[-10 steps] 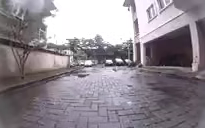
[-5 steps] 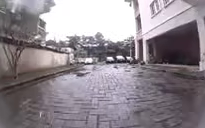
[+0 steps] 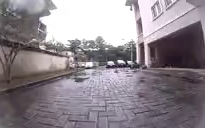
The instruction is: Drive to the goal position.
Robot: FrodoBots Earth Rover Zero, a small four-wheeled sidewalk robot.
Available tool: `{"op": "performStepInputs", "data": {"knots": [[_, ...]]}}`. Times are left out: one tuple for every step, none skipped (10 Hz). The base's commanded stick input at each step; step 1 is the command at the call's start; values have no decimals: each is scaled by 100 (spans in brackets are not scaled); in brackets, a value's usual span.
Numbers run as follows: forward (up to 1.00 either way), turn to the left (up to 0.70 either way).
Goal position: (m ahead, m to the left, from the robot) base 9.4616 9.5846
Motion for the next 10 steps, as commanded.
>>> {"op": "performStepInputs", "data": {"knots": [[85,0],[85,0],[85,0],[85,0],[85,0],[85,0],[85,0],[85,0],[85,0],[85,0]]}}
